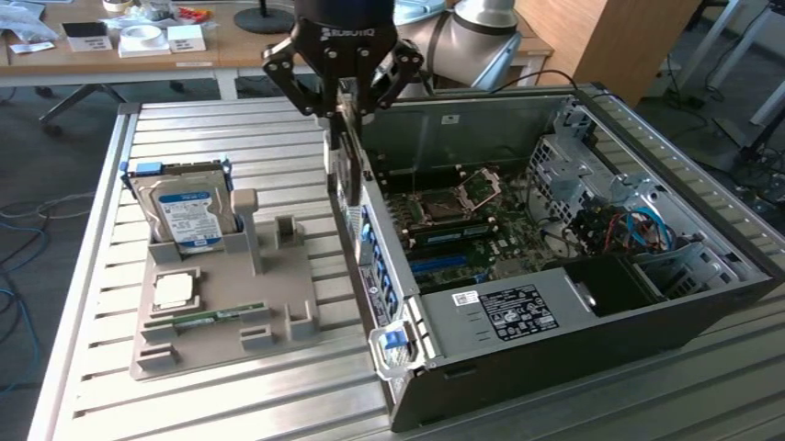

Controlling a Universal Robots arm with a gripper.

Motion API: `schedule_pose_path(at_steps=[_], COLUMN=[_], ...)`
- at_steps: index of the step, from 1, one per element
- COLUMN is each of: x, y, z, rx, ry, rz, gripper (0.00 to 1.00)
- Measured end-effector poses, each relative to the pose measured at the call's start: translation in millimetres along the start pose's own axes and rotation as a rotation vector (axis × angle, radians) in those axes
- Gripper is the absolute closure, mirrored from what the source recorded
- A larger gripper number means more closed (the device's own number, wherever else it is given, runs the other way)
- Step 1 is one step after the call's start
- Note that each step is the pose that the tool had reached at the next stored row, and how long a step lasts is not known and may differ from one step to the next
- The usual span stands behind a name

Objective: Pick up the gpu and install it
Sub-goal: 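Pick up the gpu and move the gpu toward the slot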

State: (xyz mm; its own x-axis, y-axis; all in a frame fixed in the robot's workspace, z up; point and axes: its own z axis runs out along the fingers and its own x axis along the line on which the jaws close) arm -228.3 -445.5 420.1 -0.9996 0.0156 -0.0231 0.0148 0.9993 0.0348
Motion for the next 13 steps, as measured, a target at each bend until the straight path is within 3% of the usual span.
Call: schedule_pose_path(at_steps=[13], x=[-56.9], y=[0.9], z=[1.4], rx=[-0.0017], ry=[-0.0001], rz=[0.000], gripper=[0.73])
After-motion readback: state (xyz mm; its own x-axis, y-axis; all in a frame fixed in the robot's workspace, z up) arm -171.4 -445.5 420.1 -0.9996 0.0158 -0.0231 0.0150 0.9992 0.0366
